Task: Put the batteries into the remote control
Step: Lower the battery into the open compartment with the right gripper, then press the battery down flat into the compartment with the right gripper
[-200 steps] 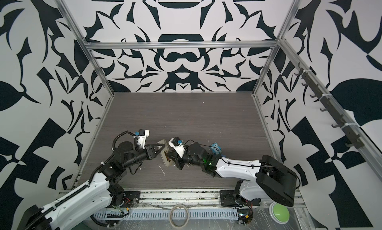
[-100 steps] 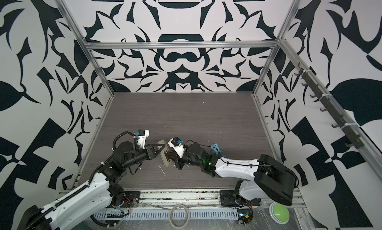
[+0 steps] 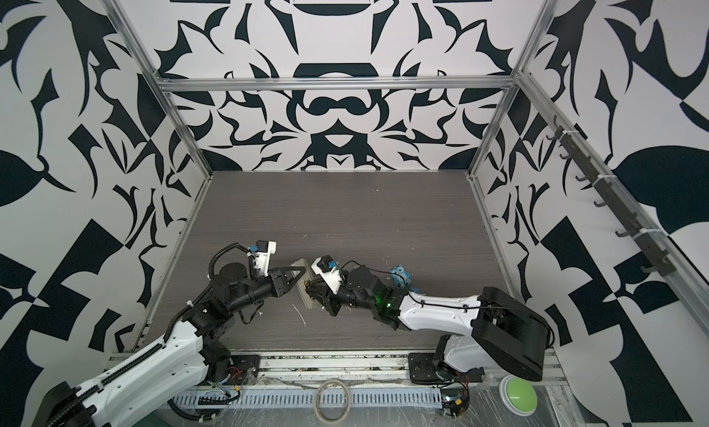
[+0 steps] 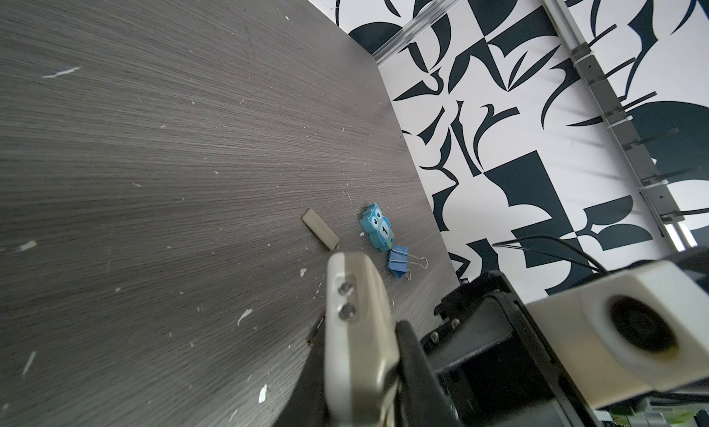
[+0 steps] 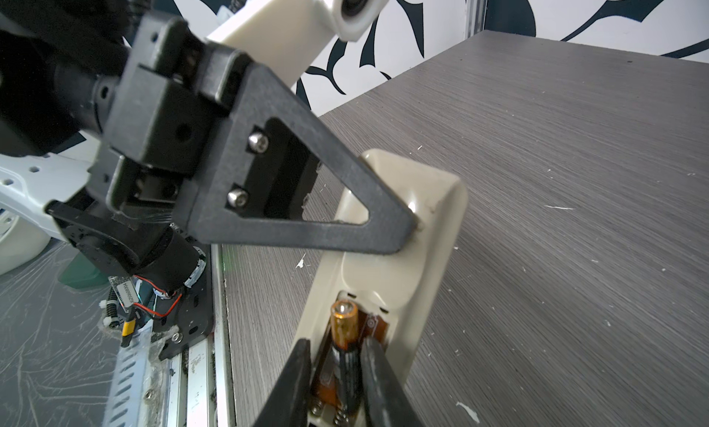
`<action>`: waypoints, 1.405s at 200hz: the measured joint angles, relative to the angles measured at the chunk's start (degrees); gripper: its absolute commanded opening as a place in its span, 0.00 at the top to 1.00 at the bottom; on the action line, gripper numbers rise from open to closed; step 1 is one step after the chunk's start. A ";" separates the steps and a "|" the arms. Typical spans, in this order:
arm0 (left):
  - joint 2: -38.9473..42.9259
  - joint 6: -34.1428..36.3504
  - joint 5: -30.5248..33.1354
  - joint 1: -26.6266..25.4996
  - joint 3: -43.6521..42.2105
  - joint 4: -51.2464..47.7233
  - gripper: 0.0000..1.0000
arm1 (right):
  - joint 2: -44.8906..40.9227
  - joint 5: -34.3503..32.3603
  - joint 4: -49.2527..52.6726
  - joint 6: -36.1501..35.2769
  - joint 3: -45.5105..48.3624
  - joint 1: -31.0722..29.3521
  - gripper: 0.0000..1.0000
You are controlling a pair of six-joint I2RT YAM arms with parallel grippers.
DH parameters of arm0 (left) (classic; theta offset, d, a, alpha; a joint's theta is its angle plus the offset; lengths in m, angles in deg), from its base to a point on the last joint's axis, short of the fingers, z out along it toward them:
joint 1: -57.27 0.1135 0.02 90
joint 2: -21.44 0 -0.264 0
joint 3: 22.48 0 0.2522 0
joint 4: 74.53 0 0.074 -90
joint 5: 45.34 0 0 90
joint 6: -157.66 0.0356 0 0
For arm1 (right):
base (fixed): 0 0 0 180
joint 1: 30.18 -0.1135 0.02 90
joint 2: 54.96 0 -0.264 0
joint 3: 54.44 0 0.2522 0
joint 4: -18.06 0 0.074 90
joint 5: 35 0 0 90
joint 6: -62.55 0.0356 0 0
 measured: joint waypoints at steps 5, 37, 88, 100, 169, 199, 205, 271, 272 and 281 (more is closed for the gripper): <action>0.00 0.00 0.00 0.00 0.00 0.00 1.00 | -0.02 0.00 0.00 -0.02 0.00 0.00 0.72; 0.00 0.00 -0.04 0.00 0.00 0.00 1.00 | -0.83 -0.35 1.14 -0.13 0.00 -0.11 0.71; -0.13 0.09 -0.85 0.00 1.16 -2.43 1.00 | -3.87 -2.89 5.25 -1.46 0.00 -0.22 0.65; -0.13 0.15 -1.01 0.00 1.62 -3.37 1.00 | -4.42 -3.13 6.01 -1.90 0.00 -0.44 0.63; -0.11 0.28 -3.30 0.00 2.60 -11.21 1.00 | -13.66 -3.48 17.22 -10.32 -0.02 -1.22 0.58; 0.28 0.15 -4.96 0.00 3.78 -13.40 1.00 | -18.82 -2.29 22.23 -14.73 -0.02 -1.22 0.59; 0.37 0.07 -5.31 0.00 3.87 -13.49 1.00 | -19.78 -2.05 22.99 -15.67 -0.02 -1.22 0.60; 0.90 0.07 -9.44 0.00 4.17 -17.44 1.00 | -20.74 1.05 33.73 -25.64 -4.00 -4.13 0.62; 0.92 0.09 -9.46 0.00 4.17 -17.51 1.00 | -20.68 1.07 33.86 -25.75 -4.07 -4.20 0.62; 1.11 0.31 -9.88 0.00 4.37 -18.38 1.00 | -19.98 1.03 35.21 -27.06 -5.22 -5.05 0.63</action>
